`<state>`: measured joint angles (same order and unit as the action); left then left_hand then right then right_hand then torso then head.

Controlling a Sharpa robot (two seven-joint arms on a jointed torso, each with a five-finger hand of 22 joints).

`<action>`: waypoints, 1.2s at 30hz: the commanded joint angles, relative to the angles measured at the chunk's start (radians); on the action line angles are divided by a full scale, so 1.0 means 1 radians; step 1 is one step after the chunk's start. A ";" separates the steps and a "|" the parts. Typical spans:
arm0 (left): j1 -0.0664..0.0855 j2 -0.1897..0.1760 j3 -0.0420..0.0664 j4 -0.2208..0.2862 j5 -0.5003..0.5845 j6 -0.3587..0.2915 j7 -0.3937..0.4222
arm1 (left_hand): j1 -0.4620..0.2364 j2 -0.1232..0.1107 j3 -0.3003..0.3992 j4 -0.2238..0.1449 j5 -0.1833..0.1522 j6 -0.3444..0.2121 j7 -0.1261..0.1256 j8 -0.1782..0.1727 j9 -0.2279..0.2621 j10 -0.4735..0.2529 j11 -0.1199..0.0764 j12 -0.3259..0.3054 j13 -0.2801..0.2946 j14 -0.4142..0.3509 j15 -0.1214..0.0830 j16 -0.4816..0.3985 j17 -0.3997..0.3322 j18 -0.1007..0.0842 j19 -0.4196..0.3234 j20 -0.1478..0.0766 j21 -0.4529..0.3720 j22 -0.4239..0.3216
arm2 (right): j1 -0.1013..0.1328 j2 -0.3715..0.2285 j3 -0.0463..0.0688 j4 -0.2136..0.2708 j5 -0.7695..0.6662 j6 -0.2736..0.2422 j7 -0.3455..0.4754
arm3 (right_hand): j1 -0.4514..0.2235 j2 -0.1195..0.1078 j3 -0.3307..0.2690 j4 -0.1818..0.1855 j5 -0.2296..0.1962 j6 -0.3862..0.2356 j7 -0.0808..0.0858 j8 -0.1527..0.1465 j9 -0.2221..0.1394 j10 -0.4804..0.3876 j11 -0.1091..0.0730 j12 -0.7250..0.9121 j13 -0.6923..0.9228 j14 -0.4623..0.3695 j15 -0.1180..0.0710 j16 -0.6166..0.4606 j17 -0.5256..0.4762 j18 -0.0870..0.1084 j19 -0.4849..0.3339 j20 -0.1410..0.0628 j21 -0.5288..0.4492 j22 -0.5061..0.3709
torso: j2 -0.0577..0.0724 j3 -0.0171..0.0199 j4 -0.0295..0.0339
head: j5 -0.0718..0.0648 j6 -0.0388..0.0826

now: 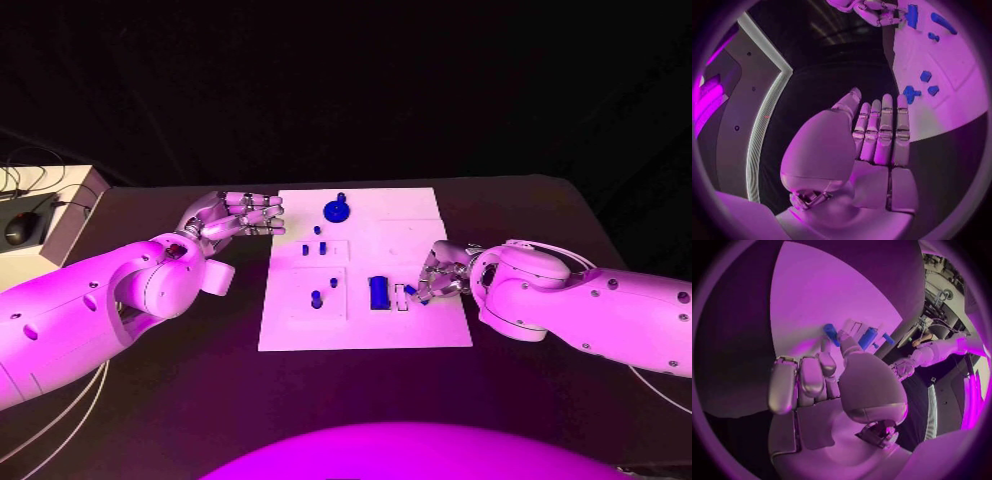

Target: Assemble the parts on the task board

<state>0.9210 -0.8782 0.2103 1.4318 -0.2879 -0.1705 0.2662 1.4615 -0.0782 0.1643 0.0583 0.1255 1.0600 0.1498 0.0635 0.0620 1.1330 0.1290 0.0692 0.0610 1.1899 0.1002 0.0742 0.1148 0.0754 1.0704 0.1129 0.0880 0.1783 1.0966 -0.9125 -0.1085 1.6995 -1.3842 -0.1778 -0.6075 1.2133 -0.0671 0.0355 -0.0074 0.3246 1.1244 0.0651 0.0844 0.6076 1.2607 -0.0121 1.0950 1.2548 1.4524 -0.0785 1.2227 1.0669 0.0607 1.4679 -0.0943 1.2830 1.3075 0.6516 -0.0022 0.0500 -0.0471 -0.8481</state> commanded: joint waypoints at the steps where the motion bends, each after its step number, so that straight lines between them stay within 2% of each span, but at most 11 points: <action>1: -0.001 0.001 0.001 0.002 0.006 0.017 0.003 | -0.005 -0.001 -0.003 0.006 0.003 -0.005 -0.001 0.000 0.000 -0.005 -0.001 -0.003 -0.001 -0.009 0.001 0.001 0.002 -0.006 0.001 0.005 -0.001 -0.001 | -0.009 0.000 -0.008 -0.014 -0.103 0.088 -0.043 | -0.012 -0.009 0.007 0.019 0.004 -0.009 0.008 -0.014 -0.020 -0.007 0.001 -0.006 -0.003 -0.001 0.004 -0.005 0.001 0.004 0.082 0.003 -0.005 0.154 | 0.000 -0.0003 -0.0005 | -0.001 0.000; 2: -0.001 0.001 0.001 0.002 0.006 0.017 0.003 | -0.005 -0.001 -0.003 0.006 0.003 -0.005 -0.001 0.000 0.000 -0.005 -0.001 -0.003 -0.001 -0.009 0.001 0.001 0.002 -0.006 0.001 0.005 -0.001 -0.001 | -0.009 0.002 -0.009 -0.014 -0.121 0.095 -0.043 | -0.012 -0.017 0.017 0.034 0.009 -0.009 0.010 -0.015 -0.038 -0.007 0.003 -0.007 -0.004 -0.001 0.005 -0.005 0.002 0.005 0.083 0.005 -0.004 0.155 | 0.000 -0.0003 -0.0002 | -0.001 0.000; 5: -0.001 0.002 0.001 0.002 0.006 0.017 0.003 | -0.005 -0.001 -0.003 0.006 0.003 -0.005 -0.001 0.000 0.000 -0.005 -0.001 -0.003 -0.001 -0.009 0.001 0.001 0.002 -0.006 0.001 0.005 -0.001 -0.001 | -0.009 0.008 -0.009 -0.014 -0.151 0.109 -0.043 | -0.008 -0.016 0.022 0.040 0.022 -0.010 0.013 -0.016 -0.068 -0.009 0.005 -0.011 -0.007 -0.001 0.006 -0.005 0.003 0.005 0.083 0.006 -0.004 0.156 | -0.001 -0.0002 0.0003 | -0.002 -0.001; 9: -0.001 0.002 0.001 0.002 0.006 0.017 0.003 | -0.005 0.000 -0.002 0.007 0.004 -0.005 -0.001 0.000 0.000 -0.005 -0.001 -0.003 -0.001 -0.009 0.001 0.001 0.002 -0.006 0.001 0.005 -0.002 -0.001 | -0.009 0.022 -0.012 -0.015 -0.200 0.138 -0.043 | -0.008 -0.004 0.017 0.031 0.045 -0.007 0.019 -0.014 -0.175 -0.010 0.009 -0.012 -0.009 0.000 0.009 -0.004 0.006 0.006 0.083 0.010 -0.005 0.158 | -0.001 -0.0004 0.0004 | -0.002 -0.003; 12: -0.001 0.002 0.001 0.002 0.006 0.018 0.003 | -0.005 0.000 -0.002 0.008 0.004 -0.005 -0.001 0.000 0.000 -0.005 -0.001 -0.003 -0.001 -0.009 0.001 0.001 0.002 -0.006 0.001 0.005 -0.002 -0.002 | -0.010 0.032 -0.014 -0.016 -0.225 0.154 -0.043 | -0.010 -0.001 0.016 0.027 0.058 -0.004 0.022 -0.015 -0.211 -0.013 0.009 -0.015 -0.011 0.000 0.010 -0.005 0.007 0.007 0.083 0.011 -0.006 0.159 | -0.001 -0.0008 0.0004 | -0.002 -0.003; 16: -0.001 0.002 0.001 0.003 0.006 0.018 0.003 | -0.005 0.000 -0.002 0.008 0.004 -0.005 -0.001 0.000 0.000 -0.005 -0.001 -0.003 -0.001 -0.009 0.001 0.001 0.002 -0.006 0.001 0.005 -0.002 -0.002 | -0.011 0.041 -0.017 -0.017 -0.237 0.174 -0.044 | 0.000 0.009 0.020 0.015 0.106 0.002 0.019 -0.014 -0.229 -0.012 0.008 -0.015 -0.011 0.000 0.009 -0.005 0.008 0.006 0.083 0.010 -0.005 0.160 | -0.001 -0.0012 0.0010 | -0.002 -0.005; 20: -0.001 0.001 0.001 0.003 0.006 0.018 0.003 | -0.005 0.000 -0.002 0.008 0.004 -0.005 -0.001 0.000 0.000 -0.005 -0.001 -0.003 -0.001 -0.009 0.001 0.001 0.002 -0.006 0.001 0.005 -0.002 -0.002 | -0.012 0.044 -0.020 -0.018 -0.223 0.196 -0.045 | 0.017 0.037 0.033 -0.019 0.183 0.010 0.016 -0.013 -0.245 -0.012 0.004 -0.015 -0.011 0.000 0.006 -0.005 0.010 0.005 0.083 0.008 -0.003 0.162 | -0.001 -0.0012 0.0006 | -0.002 -0.006; 23: -0.001 0.001 0.001 0.003 0.006 0.017 0.003 | -0.005 0.000 -0.002 0.008 0.004 -0.005 -0.001 0.000 0.000 -0.005 -0.001 -0.003 -0.001 -0.009 0.001 0.001 0.002 -0.006 0.001 0.005 -0.002 -0.002 | -0.012 0.045 -0.021 -0.021 -0.194 0.213 -0.045 | 0.017 0.043 0.069 -0.043 0.176 0.014 0.015 -0.014 -0.256 -0.014 0.002 -0.017 -0.011 0.000 0.004 -0.005 0.011 0.003 0.083 0.005 -0.002 0.163 | -0.001 -0.0012 0.0000 | -0.001 -0.006; 29: -0.001 0.000 0.001 0.004 0.006 0.017 0.003 | -0.005 0.000 -0.002 0.008 0.004 -0.005 -0.001 0.000 0.000 -0.005 -0.001 -0.003 -0.001 -0.009 0.001 0.001 0.002 -0.006 0.001 0.005 -0.002 -0.002 | -0.012 0.046 -0.022 -0.026 -0.145 0.241 -0.046 | 0.000 0.057 0.120 -0.085 0.211 0.021 0.014 -0.012 -0.270 -0.013 0.000 -0.018 -0.009 0.000 0.003 -0.006 0.014 0.002 0.083 0.003 -0.001 0.164 | -0.001 -0.0005 0.0000 | -0.001 -0.007; 32: -0.001 0.000 0.001 0.004 0.006 0.018 0.002 | -0.004 0.000 -0.001 0.010 0.004 -0.004 -0.001 0.000 0.000 -0.005 -0.001 -0.003 -0.001 -0.009 0.001 0.001 0.002 -0.005 0.002 0.005 -0.002 -0.004 | -0.012 0.047 -0.022 -0.028 -0.129 0.234 -0.046 | 0.009 0.073 0.147 -0.108 0.239 0.021 0.017 -0.014 -0.278 -0.013 0.000 -0.019 -0.009 0.000 0.002 -0.006 0.015 0.001 0.083 0.003 0.001 0.165 | -0.001 -0.0003 0.0001 | -0.001 -0.006; 36: -0.001 0.000 0.001 0.004 0.006 0.018 0.002 | -0.004 0.000 -0.001 0.010 0.004 -0.004 -0.001 0.000 0.000 -0.005 -0.001 -0.003 -0.001 -0.009 0.001 0.001 0.002 -0.005 0.002 0.005 -0.002 -0.004 | -0.012 0.045 -0.022 -0.026 -0.102 0.208 -0.046 | -0.007 0.081 0.225 -0.149 0.239 0.027 0.021 -0.011 -0.290 -0.009 0.001 -0.022 -0.010 0.000 0.003 -0.005 0.019 -0.001 0.084 0.002 0.006 0.168 | 0.000 0.0002 0.0005 | -0.001 -0.007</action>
<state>0.9210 -0.8790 0.2104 1.4328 -0.2876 -0.1691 0.2642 1.4615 -0.0782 0.1630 0.0650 0.1255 1.0600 0.1498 0.0635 0.0620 1.1330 0.1290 0.0691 0.0610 1.1899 0.1002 0.0742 0.1159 0.0753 1.0704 0.1128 0.0880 0.1756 1.1074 -0.8625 -0.1108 1.6895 -1.5430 -0.0476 -0.6177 1.1845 -0.0233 0.1153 -0.0145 0.5580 1.1442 0.0852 0.0701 0.7162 1.2470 -0.0059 1.0793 1.2449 1.4522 -0.0747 1.2227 1.0853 0.0607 1.4643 -0.0906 1.2836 1.3079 0.6508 -0.0027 0.0502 -0.0483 -0.8550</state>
